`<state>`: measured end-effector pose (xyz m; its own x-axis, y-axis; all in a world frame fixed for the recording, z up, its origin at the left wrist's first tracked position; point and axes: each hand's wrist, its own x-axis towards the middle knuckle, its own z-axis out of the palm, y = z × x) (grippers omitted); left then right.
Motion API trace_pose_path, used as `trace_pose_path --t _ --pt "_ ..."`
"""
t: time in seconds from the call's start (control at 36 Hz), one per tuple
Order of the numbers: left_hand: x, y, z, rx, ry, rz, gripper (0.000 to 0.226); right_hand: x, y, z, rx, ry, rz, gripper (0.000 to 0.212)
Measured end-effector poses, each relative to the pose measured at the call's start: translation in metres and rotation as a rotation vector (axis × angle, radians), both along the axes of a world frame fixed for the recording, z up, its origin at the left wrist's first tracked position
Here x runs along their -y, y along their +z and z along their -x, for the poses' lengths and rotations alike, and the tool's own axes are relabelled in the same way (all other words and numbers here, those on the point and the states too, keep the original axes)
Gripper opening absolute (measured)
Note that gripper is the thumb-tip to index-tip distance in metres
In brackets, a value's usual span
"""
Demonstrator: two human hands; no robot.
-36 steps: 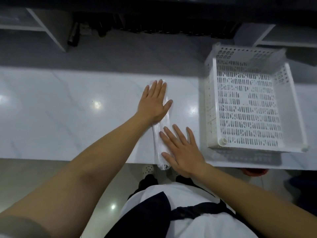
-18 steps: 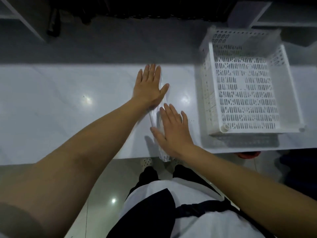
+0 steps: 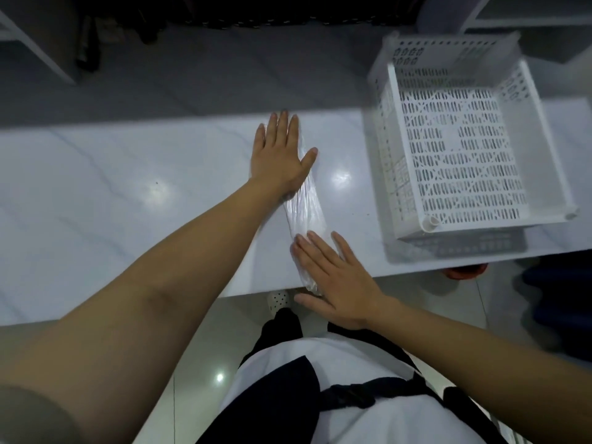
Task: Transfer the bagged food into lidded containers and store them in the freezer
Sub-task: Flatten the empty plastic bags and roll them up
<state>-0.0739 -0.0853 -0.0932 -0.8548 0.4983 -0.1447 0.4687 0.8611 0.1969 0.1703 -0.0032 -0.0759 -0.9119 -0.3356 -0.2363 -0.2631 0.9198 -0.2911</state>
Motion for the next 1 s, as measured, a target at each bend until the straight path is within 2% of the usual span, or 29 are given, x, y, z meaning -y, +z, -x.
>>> trace_pose_path --t 0.06,0.14,0.25,0.36,0.58,0.69,0.83,0.92,1.0 --pt "0.000 0.007 0.004 0.074 0.011 -0.094 0.079 -0.006 0.005 -0.007 0.031 -0.028 0.172 0.074" --pt "0.009 0.021 0.010 0.191 0.120 -0.413 0.073 -0.013 0.018 -0.015 -0.018 -0.234 0.429 0.066" --pt "0.027 0.037 0.001 0.404 0.383 -0.784 0.075 -0.010 0.031 0.000 -0.073 -0.397 0.388 0.067" --pt "0.030 0.051 -0.002 0.683 0.595 -0.944 0.073 0.003 0.031 0.039 -0.041 -0.404 0.248 0.070" --pt "0.027 0.064 0.008 0.699 0.724 -0.904 0.073 0.036 -0.006 0.072 -0.017 -0.393 -0.088 0.078" --pt "0.026 0.072 0.014 0.804 0.773 -0.932 0.073 0.036 -0.010 0.072 -0.029 -0.385 -0.106 0.080" --pt "0.027 0.070 0.016 0.866 0.762 -0.800 0.030 0.037 -0.011 0.071 -0.032 -0.393 -0.087 0.083" --pt "0.029 0.064 0.014 0.917 0.748 -0.826 0.022 0.036 -0.013 0.071 -0.035 -0.389 -0.079 0.083" --pt "0.030 0.062 0.013 0.876 0.738 -0.802 0.016 0.035 -0.016 0.066 -0.059 -0.363 -0.074 0.082"
